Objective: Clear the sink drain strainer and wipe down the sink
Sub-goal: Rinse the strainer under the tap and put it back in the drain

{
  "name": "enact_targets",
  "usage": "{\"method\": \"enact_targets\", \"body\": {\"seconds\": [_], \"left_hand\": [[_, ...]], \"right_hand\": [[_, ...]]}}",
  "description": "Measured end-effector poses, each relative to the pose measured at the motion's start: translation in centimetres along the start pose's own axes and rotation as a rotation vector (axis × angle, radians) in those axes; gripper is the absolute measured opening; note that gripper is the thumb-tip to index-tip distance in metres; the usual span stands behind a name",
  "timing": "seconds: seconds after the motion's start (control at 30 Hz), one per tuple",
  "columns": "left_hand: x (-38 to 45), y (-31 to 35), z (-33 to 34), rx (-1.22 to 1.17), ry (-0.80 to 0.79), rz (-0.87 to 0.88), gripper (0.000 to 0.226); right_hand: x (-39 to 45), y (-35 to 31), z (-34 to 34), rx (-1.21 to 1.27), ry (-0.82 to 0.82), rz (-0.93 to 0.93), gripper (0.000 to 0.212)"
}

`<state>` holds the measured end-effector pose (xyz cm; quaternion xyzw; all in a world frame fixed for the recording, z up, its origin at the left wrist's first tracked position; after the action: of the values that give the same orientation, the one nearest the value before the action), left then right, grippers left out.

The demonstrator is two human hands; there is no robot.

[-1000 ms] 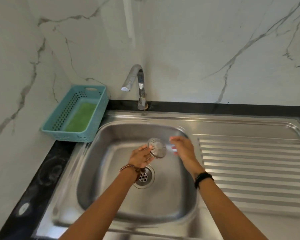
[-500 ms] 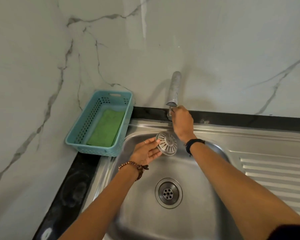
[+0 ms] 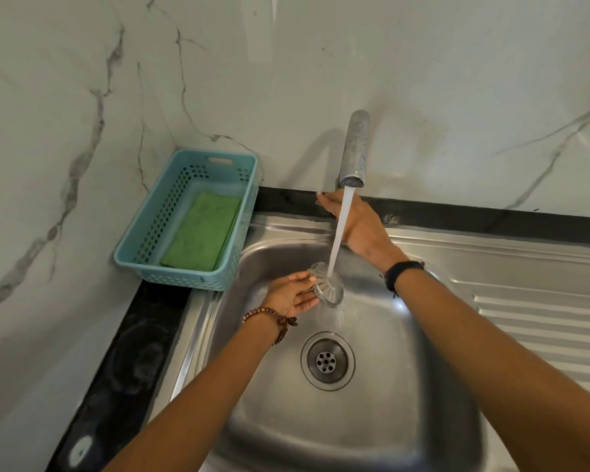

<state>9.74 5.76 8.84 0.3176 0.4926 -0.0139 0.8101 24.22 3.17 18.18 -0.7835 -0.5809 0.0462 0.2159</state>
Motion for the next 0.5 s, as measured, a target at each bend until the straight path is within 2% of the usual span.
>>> {"method": "enact_targets", "body": {"seconds": [0.07,0.13,0.2,0.3,0.5], "left_hand": [[0.1,-0.6,-0.1,-0.029,-0.004,-0.008,0.036],[0.1,-1.1,0.0,-0.054,-0.01,-0.012,0.037],[0.4,-1.3,-0.1,-0.074,-0.007,-0.003,0.037],[0.8,-1.5,-0.2,-0.041,-0.013,0.016,0.035],[0.9,-0.9,-0.3,-0.05,-0.015,0.028,0.036]], "right_hand": [[-3.1,0.5,1.4,0.051,0.117,0.08,0.049],[-7.3,0.6,3.8,0.207,0.18,0.188,0.045],[-11.1,-1.0,6.6,0.327,0.114,0.138,0.043],[-13.7,-2.3,9.4,0.276,0.001,-0.06,0.047],[-11.8,-0.7,9.2,0.241,-0.072,0.035,0.046]]}}
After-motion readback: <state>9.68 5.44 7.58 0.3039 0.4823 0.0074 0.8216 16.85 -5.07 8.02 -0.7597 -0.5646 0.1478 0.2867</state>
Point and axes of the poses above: each hand's wrist, its own x-axis towards the middle knuckle, its own z-axis out of the palm, y = z × x, the point moved 4 cm from there along x, towards the middle knuckle, and after that the axes turned 10 degrees about -z, right-handed, at the moved point
